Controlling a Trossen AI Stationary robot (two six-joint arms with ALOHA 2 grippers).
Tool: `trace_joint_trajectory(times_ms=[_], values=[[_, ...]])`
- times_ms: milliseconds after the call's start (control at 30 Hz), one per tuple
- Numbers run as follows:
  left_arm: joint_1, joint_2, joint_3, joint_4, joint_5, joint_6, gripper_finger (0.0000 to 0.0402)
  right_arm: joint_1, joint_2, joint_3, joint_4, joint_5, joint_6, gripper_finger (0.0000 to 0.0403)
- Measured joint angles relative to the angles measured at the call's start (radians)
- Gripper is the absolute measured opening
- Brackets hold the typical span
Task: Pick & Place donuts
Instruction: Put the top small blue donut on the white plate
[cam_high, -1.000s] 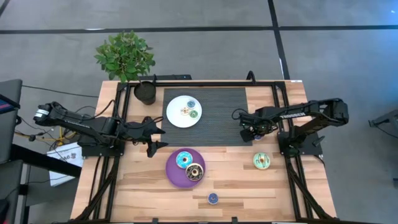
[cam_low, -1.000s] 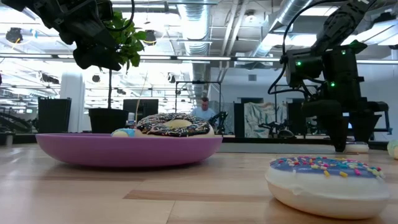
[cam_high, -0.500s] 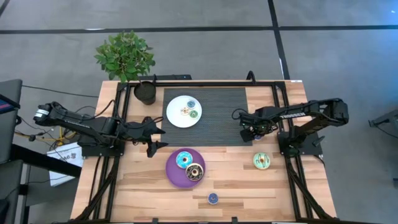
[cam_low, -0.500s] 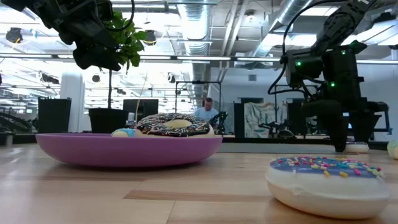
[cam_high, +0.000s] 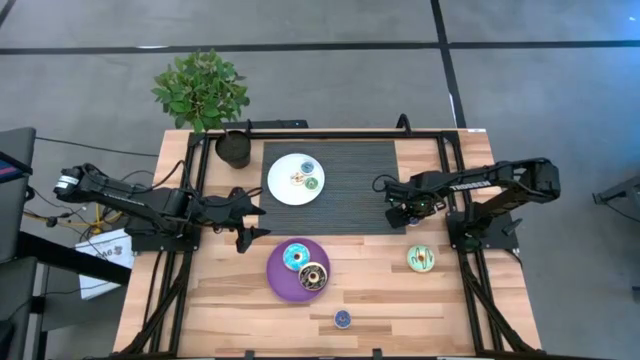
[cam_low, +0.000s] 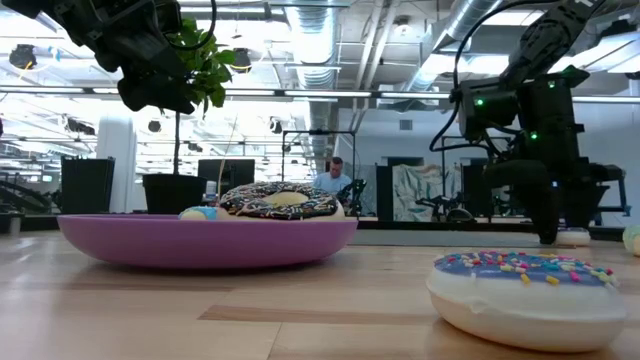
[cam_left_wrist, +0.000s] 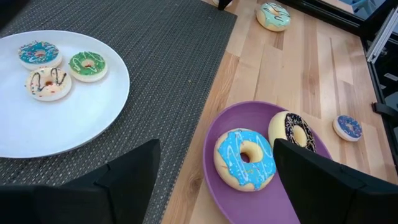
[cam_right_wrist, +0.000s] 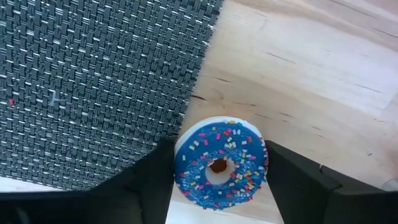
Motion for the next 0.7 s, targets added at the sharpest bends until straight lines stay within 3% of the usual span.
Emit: trace_joint_trajectory(times_ms=[433,700], values=[[0.0,0.0,0.0,0.0,0.0,-0.006,0.0306,0.0,-0.007,0.004,-0.007,-0.004,-0.007,0.0186],[0.0,0.0,0.0,0.0,0.0,-0.006,0.0306,0.0,-0.04,0.095,-0.113,0.0,-0.042,0.0183]])
